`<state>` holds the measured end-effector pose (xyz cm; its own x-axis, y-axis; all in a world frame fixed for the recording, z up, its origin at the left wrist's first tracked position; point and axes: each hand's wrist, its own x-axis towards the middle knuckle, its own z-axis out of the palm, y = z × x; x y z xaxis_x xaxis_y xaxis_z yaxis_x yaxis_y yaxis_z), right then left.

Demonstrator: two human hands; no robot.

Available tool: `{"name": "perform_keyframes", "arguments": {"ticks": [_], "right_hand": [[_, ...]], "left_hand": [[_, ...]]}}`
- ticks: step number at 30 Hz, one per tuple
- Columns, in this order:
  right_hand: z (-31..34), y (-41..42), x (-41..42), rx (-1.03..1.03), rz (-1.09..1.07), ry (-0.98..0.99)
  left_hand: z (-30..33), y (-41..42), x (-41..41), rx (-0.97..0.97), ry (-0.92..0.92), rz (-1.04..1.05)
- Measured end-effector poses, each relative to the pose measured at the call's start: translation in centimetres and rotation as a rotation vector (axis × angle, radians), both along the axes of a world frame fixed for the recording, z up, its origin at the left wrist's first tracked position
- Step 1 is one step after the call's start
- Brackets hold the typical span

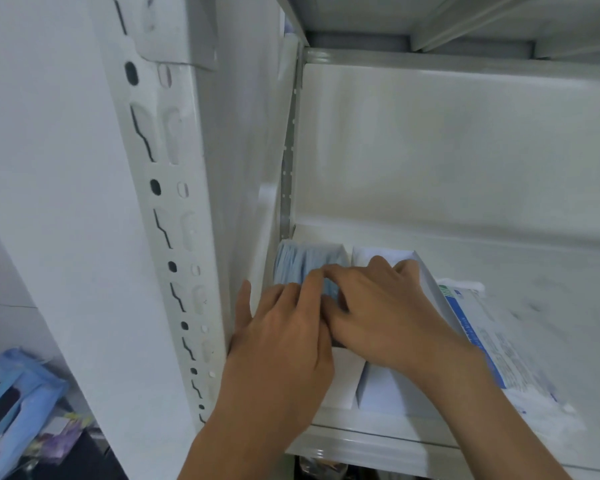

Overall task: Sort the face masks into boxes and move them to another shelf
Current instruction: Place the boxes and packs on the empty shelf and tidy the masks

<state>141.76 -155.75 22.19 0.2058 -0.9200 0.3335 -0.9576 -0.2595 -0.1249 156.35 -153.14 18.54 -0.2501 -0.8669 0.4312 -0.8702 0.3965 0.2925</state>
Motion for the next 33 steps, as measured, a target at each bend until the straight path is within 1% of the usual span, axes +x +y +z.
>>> {"name": "perform_keyframes", "arguments": {"ticks": [5, 8, 10, 12, 13, 15, 17, 19, 22, 24, 25, 26, 27, 28, 29, 31, 33], "right_hand": [[-0.3, -1.1, 0.6, 0.127, 0.042, -0.107], [-0.5, -1.5, 0.4, 0.076, 0.0, -0.164], [-0.4, -1.4, 0.5, -0.016, -0.016, -0.192], [-0.1, -1.3, 1.1, -0.116, -0.008, -0.157], [0.0, -1.2, 1.4, -0.135, 0.005, -0.119], [0.1, -1.1, 1.8, -0.054, 0.057, -0.063], [0.1, -0.8, 1.9, 0.092, 0.112, 0.0], [0.2, -0.5, 1.6, 0.112, 0.152, 0.039], [0.3, 0.1, 1.3, 0.047, 0.167, -0.105], [0.4, 0.8, 0.7, 0.005, 0.092, -0.18], [0.5, 1.2, 0.3, -0.047, 0.037, -0.153], [0.4, 1.7, 0.1, -0.084, -0.014, -0.084], [0.4, 2.2, -0.1, -0.085, -0.049, -0.015], [0.3, 2.6, -0.1, -0.043, -0.059, 0.031], [0.3, 2.8, 0.0, 0.011, -0.042, 0.044], [0.1, 3.0, 0.2, 0.099, 0.02, 0.024], [-0.2, 2.7, 0.4, 0.111, 0.062, -0.008]], "left_hand": [[0.2, 0.0, 0.0, 0.025, 0.102, -0.025], [0.3, 0.2, 0.0, 0.019, 0.148, -0.04], [0.4, 0.3, 0.1, 0.015, 0.177, -0.074], [0.3, 0.4, 0.2, 0.014, 0.253, -0.126], [0.3, 0.6, 0.2, 0.009, 0.302, -0.141], [0.3, 0.8, 0.1, -0.017, 0.351, -0.139], [0.2, 1.0, 0.1, -0.051, 0.349, -0.12], [0.3, 1.0, 0.0, -0.053, 0.359, -0.12], [0.2, 0.9, -0.2, -0.044, 0.352, -0.119], [0.0, 0.8, -0.2, -0.076, 0.313, -0.097], [-0.1, 0.7, -0.1, -0.097, 0.29, -0.092], [-0.2, 0.7, -0.1, -0.12, 0.254, -0.092], [-0.4, 0.6, -0.1, -0.149, 0.208, -0.093], [-0.6, 0.6, -0.1, -0.173, 0.169, -0.088], [-0.7, 0.5, -0.2, -0.178, 0.154, -0.08], [-0.9, 0.3, -0.3, -0.159, 0.185, -0.062], [-1.0, 0.2, -0.4, -0.14, 0.225, -0.052]]}}
